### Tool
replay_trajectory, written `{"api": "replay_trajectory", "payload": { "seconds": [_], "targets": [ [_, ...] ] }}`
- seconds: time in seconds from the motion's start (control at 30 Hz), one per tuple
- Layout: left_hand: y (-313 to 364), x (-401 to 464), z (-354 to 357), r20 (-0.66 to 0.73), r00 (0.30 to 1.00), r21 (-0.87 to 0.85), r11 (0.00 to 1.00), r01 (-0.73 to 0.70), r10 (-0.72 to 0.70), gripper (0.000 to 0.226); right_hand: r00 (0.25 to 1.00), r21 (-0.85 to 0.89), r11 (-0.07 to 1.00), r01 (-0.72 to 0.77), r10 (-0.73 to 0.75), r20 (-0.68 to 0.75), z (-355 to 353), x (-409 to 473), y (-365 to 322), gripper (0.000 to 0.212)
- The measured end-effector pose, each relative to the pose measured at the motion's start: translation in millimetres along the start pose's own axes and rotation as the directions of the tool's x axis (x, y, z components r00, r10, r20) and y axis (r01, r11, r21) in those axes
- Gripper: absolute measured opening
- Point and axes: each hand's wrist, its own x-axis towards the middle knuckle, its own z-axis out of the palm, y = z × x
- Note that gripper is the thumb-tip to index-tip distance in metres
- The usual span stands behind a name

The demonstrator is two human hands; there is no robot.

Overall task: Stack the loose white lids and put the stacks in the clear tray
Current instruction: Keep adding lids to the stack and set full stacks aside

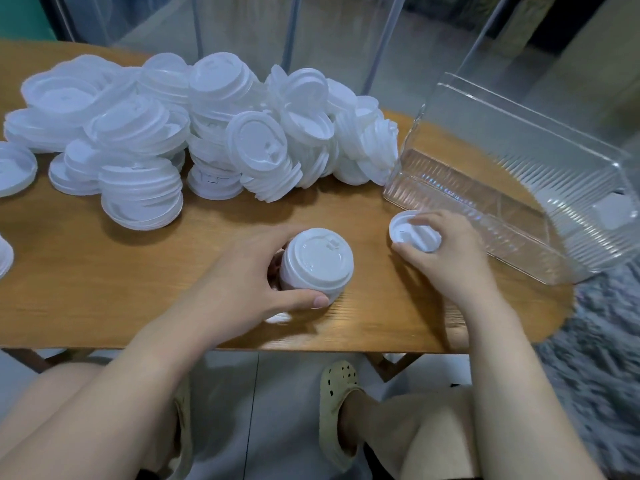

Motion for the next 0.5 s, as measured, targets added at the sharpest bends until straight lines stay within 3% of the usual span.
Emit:
{"api": "replay_trajectory", "payload": {
  "seconds": [0.17,0.33,0.4,0.5],
  "targets": [
    [1,0,1,0.014,1.0,-0.038,0.999,0.025,-0.024,0.064,0.992,0.009,0.999,-0.034,0.033,0.125,0,-3,-5,0.043],
    [1,-1,1,0.022,0.999,-0.032,0.999,0.029,-0.028,0.064,0.999,0.113,0.993,0.029,-0.032,0.03,4,-4,-9,0.012],
    [2,-2,1,0.027,0.999,-0.035,0.999,0.028,-0.028,0.064,0.999,0.251,0.967,0.045,-0.036,-0.04,3,-4,-17,0.016],
    [1,-4,0,0.03,0.999,-0.03,0.999,0.021,-0.02,0.064,0.999,0.535,0.845,0.013,0.016,-0.048,1,-7,-33,0.005]
  ]
}}
